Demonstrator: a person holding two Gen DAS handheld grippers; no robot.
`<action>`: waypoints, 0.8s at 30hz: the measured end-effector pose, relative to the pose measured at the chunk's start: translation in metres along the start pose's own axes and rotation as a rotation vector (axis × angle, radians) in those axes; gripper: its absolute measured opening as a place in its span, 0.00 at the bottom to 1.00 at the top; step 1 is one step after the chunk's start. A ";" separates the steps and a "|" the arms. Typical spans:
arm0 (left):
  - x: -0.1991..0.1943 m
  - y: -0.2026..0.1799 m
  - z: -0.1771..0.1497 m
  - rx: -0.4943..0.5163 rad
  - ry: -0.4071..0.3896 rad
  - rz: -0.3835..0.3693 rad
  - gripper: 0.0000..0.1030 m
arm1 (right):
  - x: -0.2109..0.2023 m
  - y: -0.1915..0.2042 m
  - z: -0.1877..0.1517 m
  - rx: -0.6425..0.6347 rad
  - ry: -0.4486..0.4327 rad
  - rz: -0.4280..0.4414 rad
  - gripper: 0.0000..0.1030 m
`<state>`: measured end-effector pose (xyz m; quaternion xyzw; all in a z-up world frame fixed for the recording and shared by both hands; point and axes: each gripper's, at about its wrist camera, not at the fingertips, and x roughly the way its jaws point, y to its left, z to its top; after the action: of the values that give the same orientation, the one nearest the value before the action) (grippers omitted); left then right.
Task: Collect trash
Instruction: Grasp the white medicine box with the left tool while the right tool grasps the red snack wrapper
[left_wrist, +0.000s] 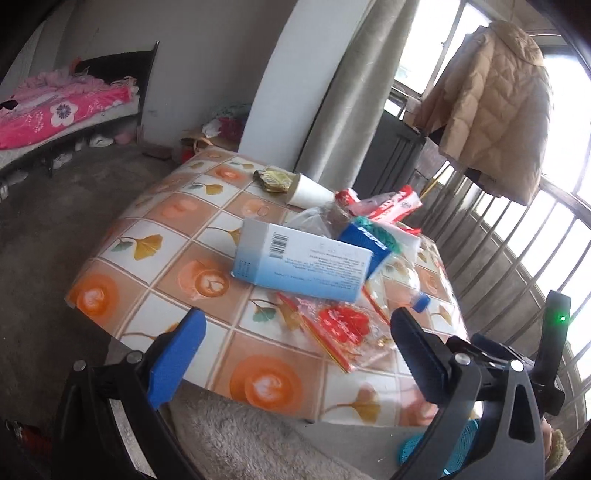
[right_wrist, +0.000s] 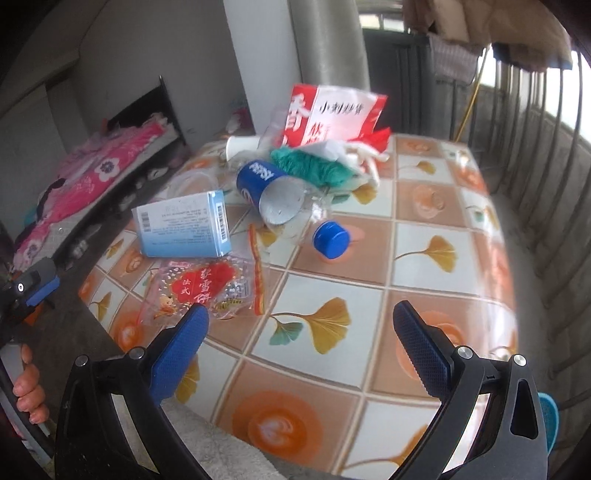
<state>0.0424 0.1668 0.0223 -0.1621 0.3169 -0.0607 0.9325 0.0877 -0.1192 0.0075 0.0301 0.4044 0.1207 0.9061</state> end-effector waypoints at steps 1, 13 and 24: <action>0.003 0.001 0.002 0.006 -0.011 -0.001 0.95 | 0.006 0.001 0.002 0.004 0.014 0.003 0.89; 0.097 0.051 0.062 -0.034 -0.006 -0.217 0.93 | 0.061 0.000 0.019 0.048 0.128 0.053 0.54; 0.155 0.075 0.056 -0.121 0.138 -0.346 0.68 | 0.087 -0.001 0.022 0.066 0.173 0.121 0.37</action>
<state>0.1999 0.2185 -0.0501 -0.2654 0.3505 -0.2120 0.8728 0.1601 -0.0979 -0.0403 0.0739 0.4824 0.1639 0.8573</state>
